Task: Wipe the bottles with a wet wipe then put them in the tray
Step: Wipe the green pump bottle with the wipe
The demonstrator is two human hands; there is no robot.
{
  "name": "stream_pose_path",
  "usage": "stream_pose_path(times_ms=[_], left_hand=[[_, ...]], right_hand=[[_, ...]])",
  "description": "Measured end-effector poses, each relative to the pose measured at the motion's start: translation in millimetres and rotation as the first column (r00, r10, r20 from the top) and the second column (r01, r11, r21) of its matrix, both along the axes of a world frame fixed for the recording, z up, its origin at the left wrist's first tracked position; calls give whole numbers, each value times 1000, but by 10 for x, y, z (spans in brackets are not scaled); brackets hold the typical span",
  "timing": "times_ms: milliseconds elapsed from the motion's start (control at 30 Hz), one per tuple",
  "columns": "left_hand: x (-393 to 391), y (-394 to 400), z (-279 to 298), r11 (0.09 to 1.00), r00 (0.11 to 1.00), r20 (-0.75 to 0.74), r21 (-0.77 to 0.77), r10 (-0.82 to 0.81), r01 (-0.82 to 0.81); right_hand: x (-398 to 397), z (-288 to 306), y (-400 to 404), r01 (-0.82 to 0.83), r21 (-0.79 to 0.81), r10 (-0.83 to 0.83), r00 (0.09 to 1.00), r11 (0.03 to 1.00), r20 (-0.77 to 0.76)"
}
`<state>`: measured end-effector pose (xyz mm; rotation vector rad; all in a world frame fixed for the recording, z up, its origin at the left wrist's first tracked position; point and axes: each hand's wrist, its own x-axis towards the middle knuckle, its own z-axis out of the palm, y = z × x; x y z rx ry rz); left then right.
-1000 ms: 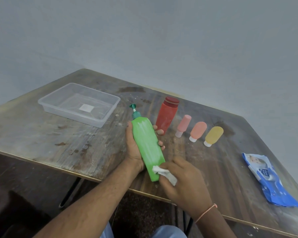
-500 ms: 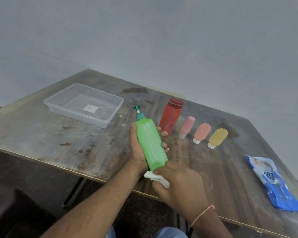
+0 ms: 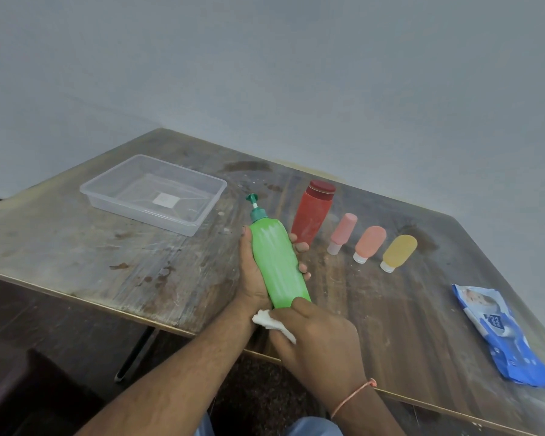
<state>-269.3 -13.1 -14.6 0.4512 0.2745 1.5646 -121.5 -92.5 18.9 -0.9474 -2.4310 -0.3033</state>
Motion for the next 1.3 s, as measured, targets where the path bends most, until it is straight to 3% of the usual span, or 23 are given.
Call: stream_pose_path(times_ms=[167, 333, 500, 667, 833, 1000, 1167, 1300], left_hand=[[-48, 16, 8, 1000, 1000, 8, 17, -11, 11], [7, -5, 26, 999, 999, -6, -34, 40, -40], [7, -44, 58, 999, 999, -11, -39, 35, -35], [0, -52, 47, 998, 999, -13, -36, 44, -44], [12, -57, 69, 999, 1000, -13, -18, 26, -26], [1, -71, 78, 999, 1000, -4, -16, 31, -31], [11, -60, 71, 1000, 1000, -25, -23, 19, -19], [-14, -54, 54, 999, 999, -23, -17, 27, -27]], right_hand=[[5, 85, 73, 69, -25, -73, 978, 997, -196], [275, 97, 98, 4, -180, -52, 963, 984, -263], [219, 93, 289, 46, -260, -146, 913, 965, -381], [268, 52, 255, -142, -378, -22, 917, 915, -398], [324, 17, 430, 6, -340, -162, 886, 940, -435], [296, -40, 430, -205, -466, -111, 818, 861, -564], [390, -138, 618, -30, -496, -271, 809, 868, -522], [292, -120, 552, -206, -542, -215, 761, 814, -612]])
